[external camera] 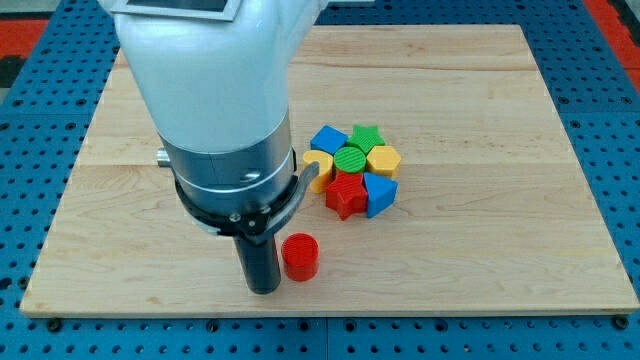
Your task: Slide red circle to the group of blocks
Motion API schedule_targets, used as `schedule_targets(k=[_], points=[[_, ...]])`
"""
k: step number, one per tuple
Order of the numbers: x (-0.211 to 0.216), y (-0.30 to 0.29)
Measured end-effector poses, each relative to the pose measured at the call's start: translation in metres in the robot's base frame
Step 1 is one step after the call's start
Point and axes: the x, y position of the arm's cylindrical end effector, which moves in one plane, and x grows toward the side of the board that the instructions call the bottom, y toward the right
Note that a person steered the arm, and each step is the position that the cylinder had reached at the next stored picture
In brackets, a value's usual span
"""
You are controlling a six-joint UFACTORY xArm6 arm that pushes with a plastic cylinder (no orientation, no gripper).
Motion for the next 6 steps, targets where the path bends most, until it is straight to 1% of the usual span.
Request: schedule_targets(k=[1,2,3,4,5,6], points=[[-0.016,0.007],[-0.033,0.054],[-0.027,0.114],[-0.007,0.155],[-0.002,0.178],[-0.009,0.19]])
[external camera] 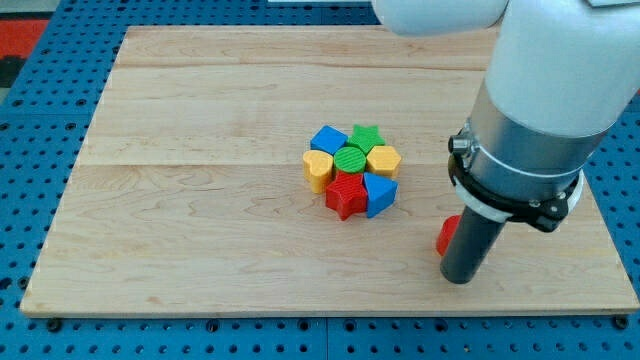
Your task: Slide red circle to the group of blocks
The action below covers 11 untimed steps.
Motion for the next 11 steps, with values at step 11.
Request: schedule_targets(k=[11], points=[[-0.051,0.009]])
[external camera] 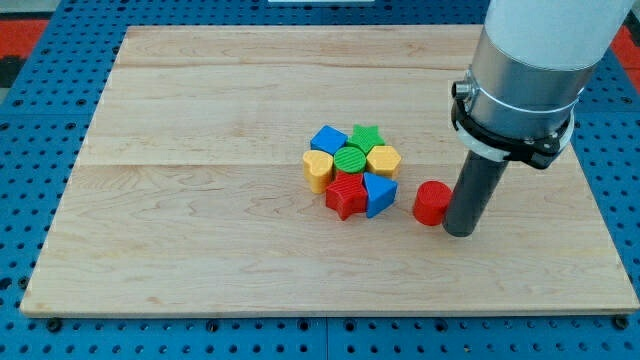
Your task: Slide red circle to the group of blocks
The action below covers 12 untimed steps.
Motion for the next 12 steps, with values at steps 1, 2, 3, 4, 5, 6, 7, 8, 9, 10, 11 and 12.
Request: schedule_targets(k=[1,2,3,4,5,6,7,8,9,10,11,12], points=[[-0.01,-0.003],[-0.018,-0.004],[-0.018,-0.004],[-0.018,-0.004],[-0.019,0.0],[-0.022,0.027],[-0.026,0.029],[-0.028,0.029],[-0.028,0.024],[-0.028,0.018],[-0.029,0.005],[-0.037,-0.009]])
